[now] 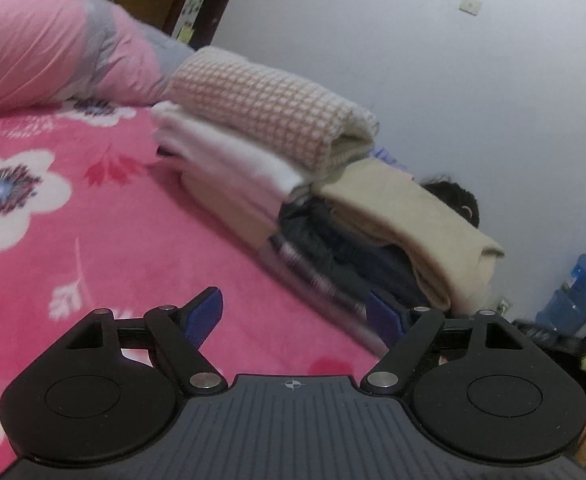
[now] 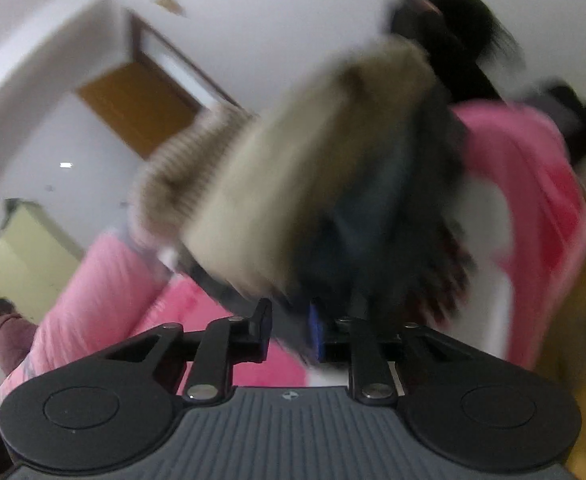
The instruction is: Fold clothes
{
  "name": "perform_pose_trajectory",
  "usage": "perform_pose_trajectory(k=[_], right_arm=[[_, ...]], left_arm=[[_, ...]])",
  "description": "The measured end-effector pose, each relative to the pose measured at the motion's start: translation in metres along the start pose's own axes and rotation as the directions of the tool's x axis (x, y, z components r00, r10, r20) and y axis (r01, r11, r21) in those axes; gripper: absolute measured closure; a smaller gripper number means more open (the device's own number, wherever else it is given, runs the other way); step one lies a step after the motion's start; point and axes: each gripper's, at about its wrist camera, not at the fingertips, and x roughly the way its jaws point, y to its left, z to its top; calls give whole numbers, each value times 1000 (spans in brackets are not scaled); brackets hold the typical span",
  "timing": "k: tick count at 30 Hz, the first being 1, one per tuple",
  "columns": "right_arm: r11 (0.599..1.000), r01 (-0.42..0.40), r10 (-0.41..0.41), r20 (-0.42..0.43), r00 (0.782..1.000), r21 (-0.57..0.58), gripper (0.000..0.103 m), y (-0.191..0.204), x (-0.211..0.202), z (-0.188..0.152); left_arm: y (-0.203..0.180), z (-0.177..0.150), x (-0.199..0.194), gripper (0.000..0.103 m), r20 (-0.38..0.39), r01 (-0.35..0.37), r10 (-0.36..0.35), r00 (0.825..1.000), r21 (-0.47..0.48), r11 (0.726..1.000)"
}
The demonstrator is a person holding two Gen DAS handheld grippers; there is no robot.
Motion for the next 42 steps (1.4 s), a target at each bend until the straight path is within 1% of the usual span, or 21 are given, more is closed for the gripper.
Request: perform_pose_trajectory(k=[2,3,4,5,8,9,10,12,14,16,18,19,21,22,24,28,33,35,37,40,42], right_arm=[[1000,17,-17,4,1000,-8,78,0,-13,-12],[999,35,-34,5,999,-33,72,4,-21,-18],[997,53,-52,6,999,-58,63,8,-29,-25],[992,79,-79,0,997,-97,60,14,-36,-32],[963,152,-159,-14,987,-222,51,36,-55,-53],[948,172,-183,-18,983,-268,48,44,-61,-61],[931,191,-205,-13,979,-313,40,52,-67,-68],[899,223,-239,5,971,-376,29,67,-81,-81],[874,254,-265,34,964,-415,26,79,-99,-90],[849,279,-283,59,957,-448,13,88,-111,-97],[825,300,-297,83,951,-479,6,95,-124,-104],[809,310,-306,94,947,-499,4,99,-129,-107],[768,351,-340,123,932,-535,2,107,-138,-113],[746,372,-357,139,924,-552,1,111,-143,-116],[721,405,-374,176,911,-563,0,117,-152,-120],[710,451,-396,222,891,-542,0,122,-165,-123],[680,536,-450,291,844,-501,0,129,-179,-120],[671,558,-460,317,829,-487,0,131,-184,-119],[663,573,-467,331,820,-482,0,132,-186,-117],[651,600,-491,345,800,-464,0,133,-186,-114],[647,608,-500,347,794,-459,0,133,-186,-113]], left_arm=[[-4,-7,-14,16,4,-5,5,1000,9,1000],[-7,-11,-22,14,8,-8,8,1000,18,1000],[-11,-15,-30,10,14,-12,12,1000,32,999],[-15,-19,-37,5,19,-18,17,1000,47,999],[-33,-31,-55,0,30,-36,33,999,85,996],[-40,-35,-60,0,33,-46,43,998,91,995],[-46,-39,-65,0,32,-56,53,998,93,994],[-58,-47,-72,0,21,-70,68,997,95,993],[-70,-55,-78,0,11,-87,87,996,100,991],[-79,-62,-83,0,3,-117,117,993,99,988],[-85,-68,-87,0,-16,-135,136,991,77,988],[-87,-70,-89,0,-26,-144,146,989,62,988],[-90,-75,-93,0,-38,-170,172,984,46,984],[-92,-78,-94,0,-43,-176,179,983,54,983],[-98,-82,-97,0,-43,-197,202,979,86,977],[-111,-88,-101,0,-26,-245,251,968,141,959],[-123,-91,-103,0,-7,-261,267,964,184,948],[-126,-92,-104,0,0,-261,266,964,201,944],[-129,-92,-105,0,2,-256,262,965,210,944],[-130,-92,-107,0,5,-248,252,968,199,948],[-132,-92,-108,0,16,-254,256,966,203,946]])
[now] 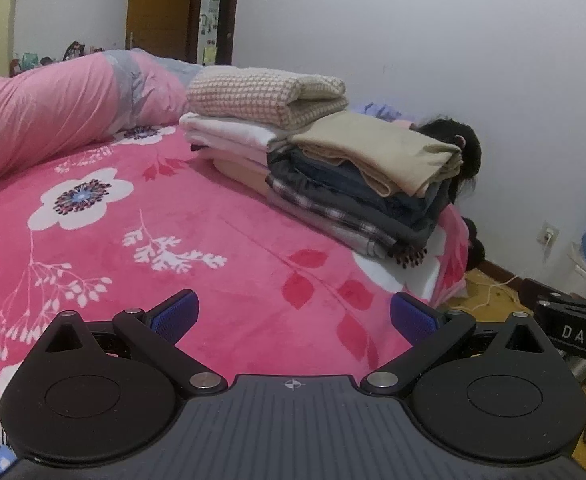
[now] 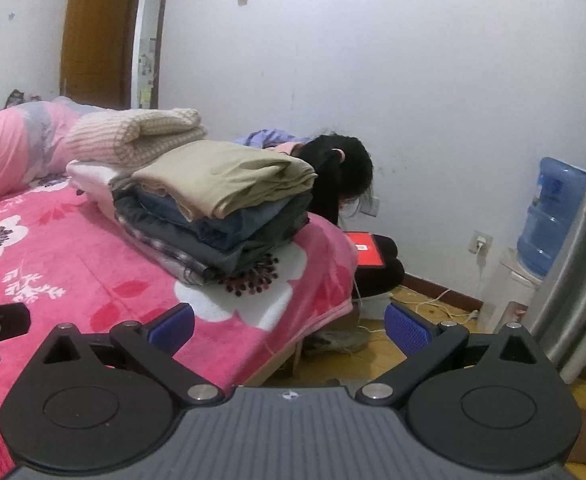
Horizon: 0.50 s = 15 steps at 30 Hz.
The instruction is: Fold clothes
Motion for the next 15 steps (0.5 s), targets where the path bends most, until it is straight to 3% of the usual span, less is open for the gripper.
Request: perform_pose_trajectory(k=[15], right_arm=[[999,-37,37,2,999,-26,0,13,-2,5]], left_arm=[[12,3,-4,0,16,-35,36,999,-39,999]])
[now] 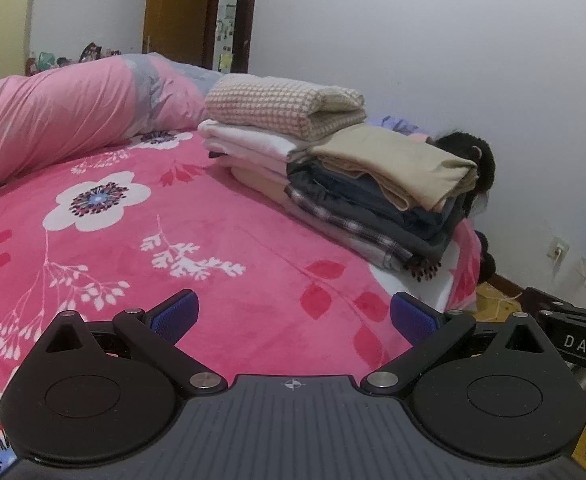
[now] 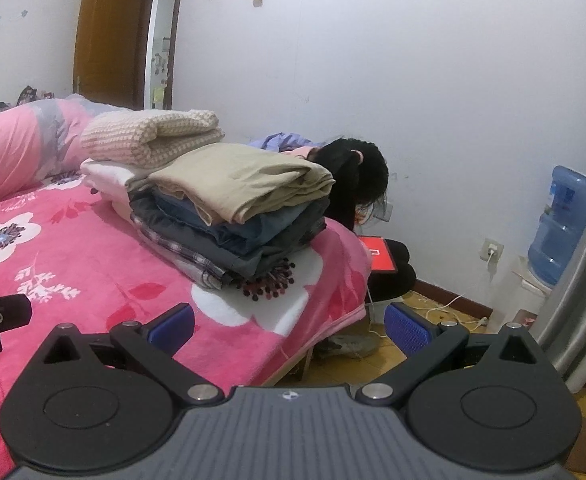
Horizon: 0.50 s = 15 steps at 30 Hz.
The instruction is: Fold clothes
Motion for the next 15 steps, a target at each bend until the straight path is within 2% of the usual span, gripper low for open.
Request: perform_pose_trajectory(k=[15], right_arm=[[1000,-9,9,-32,999,-3,0,4,4,-2]], left_arm=[[1,-2,2,0,-17,7,-7,1000,-6,1000]])
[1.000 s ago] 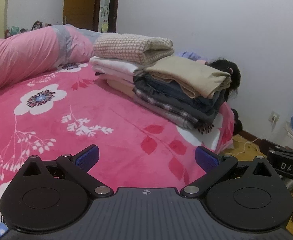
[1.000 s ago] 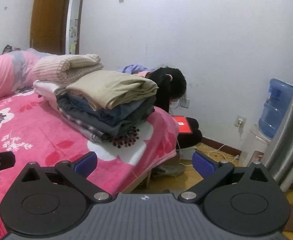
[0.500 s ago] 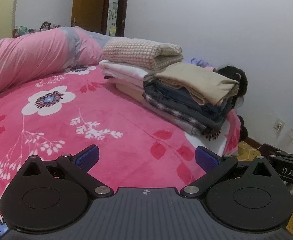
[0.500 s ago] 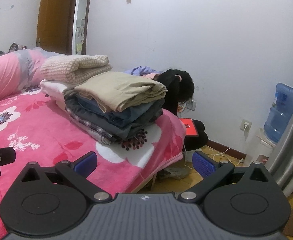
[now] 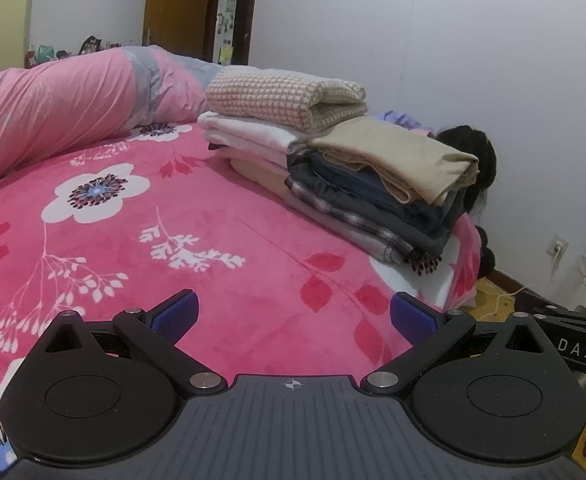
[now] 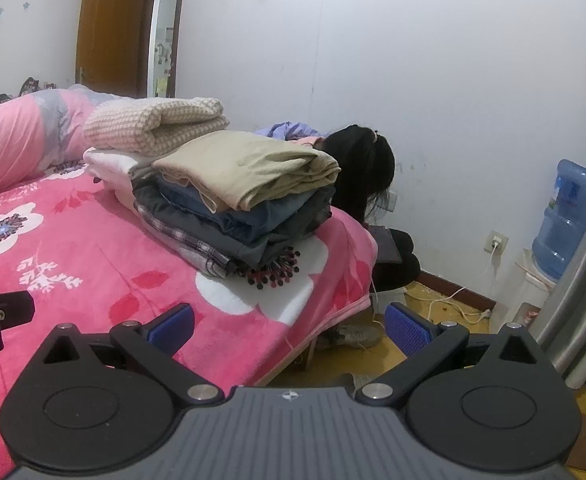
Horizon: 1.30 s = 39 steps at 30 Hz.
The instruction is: Fold clothes
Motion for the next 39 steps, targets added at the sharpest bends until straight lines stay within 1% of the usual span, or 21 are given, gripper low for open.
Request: perform_pose_trajectory(k=[10,16,21,39], right_arm=[[1000,2,-2,-11,1000,0,0,0,-1,1],[1000,4,-3,-28,1000,8,0,-2,0,-2],[1000,9,-8,-33,999,12,0,-3,3,-2],[1000,15,-15,-33,999,0,0,-1,6,1]], left_arm=[[1,1,-5,0,24,-6,6,1000,0,1000],[-2,-1,-4,0,3,7,-7,1000,6,1000],[-5,-1,-3,0,5,9,-9,1000,21,1000],[-4,-1,-2,0,0,4,-4,1000,20,1000]])
